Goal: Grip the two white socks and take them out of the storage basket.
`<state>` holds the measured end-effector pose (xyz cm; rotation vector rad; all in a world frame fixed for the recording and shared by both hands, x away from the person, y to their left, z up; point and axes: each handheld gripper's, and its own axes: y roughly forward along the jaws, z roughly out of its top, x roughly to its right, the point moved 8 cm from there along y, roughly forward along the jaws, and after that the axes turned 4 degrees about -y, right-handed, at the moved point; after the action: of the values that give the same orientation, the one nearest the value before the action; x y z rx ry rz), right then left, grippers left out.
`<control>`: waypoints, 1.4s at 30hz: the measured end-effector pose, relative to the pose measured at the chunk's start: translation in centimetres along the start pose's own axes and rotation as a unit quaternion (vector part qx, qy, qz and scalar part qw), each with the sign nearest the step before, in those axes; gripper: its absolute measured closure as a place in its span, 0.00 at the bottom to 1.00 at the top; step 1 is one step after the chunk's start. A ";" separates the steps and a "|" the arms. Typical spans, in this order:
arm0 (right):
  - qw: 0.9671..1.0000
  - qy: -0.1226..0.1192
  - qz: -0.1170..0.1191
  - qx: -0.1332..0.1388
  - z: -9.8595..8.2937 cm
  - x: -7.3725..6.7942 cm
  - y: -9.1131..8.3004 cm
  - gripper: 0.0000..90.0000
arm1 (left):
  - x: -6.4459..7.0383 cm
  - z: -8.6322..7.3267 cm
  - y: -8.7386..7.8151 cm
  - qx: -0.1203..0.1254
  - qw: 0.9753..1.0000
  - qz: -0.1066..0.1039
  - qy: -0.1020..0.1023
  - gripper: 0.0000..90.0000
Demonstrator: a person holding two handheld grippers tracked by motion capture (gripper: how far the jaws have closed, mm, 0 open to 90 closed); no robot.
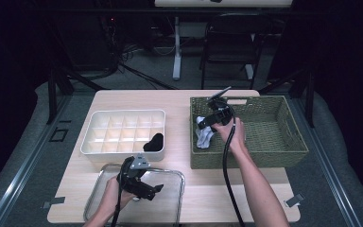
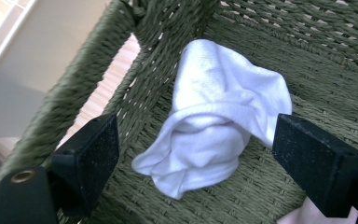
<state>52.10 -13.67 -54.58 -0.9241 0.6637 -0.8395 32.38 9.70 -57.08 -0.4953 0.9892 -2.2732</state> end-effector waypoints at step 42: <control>0.999 0.031 -0.006 -0.042 -0.8 0.7 0.5 0.73 | 0.0 -0.1 0.1 -0.004 1.000 0.003 0.008 0.00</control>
<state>52.01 -14.40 -55.46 -0.9814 0.7527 -0.8599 32.38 9.72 -57.27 -0.4769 1.0081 -2.2722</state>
